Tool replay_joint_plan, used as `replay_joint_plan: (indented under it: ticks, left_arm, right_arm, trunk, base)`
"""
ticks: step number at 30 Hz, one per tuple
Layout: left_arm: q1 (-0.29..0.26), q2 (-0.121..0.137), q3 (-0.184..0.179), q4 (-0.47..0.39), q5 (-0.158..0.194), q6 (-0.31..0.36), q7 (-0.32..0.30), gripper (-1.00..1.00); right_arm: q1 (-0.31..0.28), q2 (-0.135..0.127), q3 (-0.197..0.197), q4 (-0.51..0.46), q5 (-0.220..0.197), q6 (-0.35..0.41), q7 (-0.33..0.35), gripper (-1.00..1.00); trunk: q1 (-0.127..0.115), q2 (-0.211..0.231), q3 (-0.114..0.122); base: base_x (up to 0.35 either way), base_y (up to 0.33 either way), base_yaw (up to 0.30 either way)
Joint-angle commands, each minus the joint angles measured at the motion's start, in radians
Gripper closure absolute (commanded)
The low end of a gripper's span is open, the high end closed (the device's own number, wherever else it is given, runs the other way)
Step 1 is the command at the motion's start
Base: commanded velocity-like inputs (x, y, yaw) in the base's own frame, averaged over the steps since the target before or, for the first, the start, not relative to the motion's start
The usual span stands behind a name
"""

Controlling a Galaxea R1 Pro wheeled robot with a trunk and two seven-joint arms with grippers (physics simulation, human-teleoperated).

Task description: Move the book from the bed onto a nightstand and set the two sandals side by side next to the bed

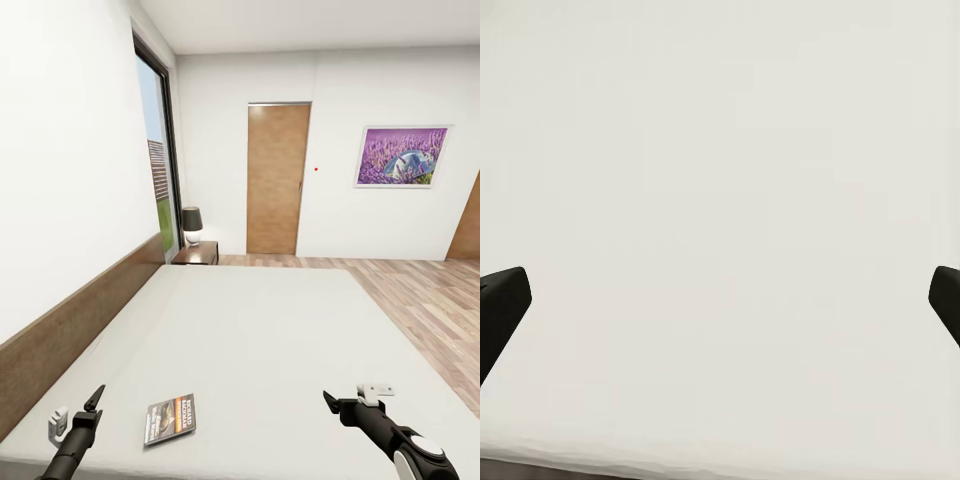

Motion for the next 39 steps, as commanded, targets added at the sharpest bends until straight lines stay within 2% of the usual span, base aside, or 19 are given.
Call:
replay_joint_plan:
  ticks: [1, 24, 31, 39]
  left_arm:
    - [-0.001, 0.0, -0.008, -0.001, 0.01, 0.002, -0.003, -1.0]
    - [-0.001, -0.007, -0.01, -0.007, 0.01, 0.024, -0.003, -1.0]
    - [-0.001, -0.004, -0.009, -0.006, 0.01, 0.107, 0.002, -1.0]
    - [-0.001, -0.002, -0.009, -0.005, 0.01, 0.153, 0.003, -1.0]
  right_arm:
    - [-0.001, 0.0, -0.002, -0.001, -0.003, 0.006, 0.003, -1.0]
    - [-0.001, -0.005, -0.003, -0.005, -0.002, 0.017, 0.001, -1.0]
    - [-0.001, -0.004, -0.003, -0.019, -0.002, 0.016, 0.002, -1.0]
    - [-0.001, -0.004, -0.003, -0.029, -0.002, 0.017, 0.002, -1.0]
  trunk:
    - [0.0, -0.001, -0.001]
    - [0.0, -0.001, -0.01]
    - [0.0, -0.001, -0.018]
    - [0.0, -0.001, -0.022]
  base:
    - [0.0, 0.0, 0.0]
    - [0.0, 0.0, 0.0]
    - [0.0, 0.0, 0.0]
    - [0.0, 0.0, 0.0]
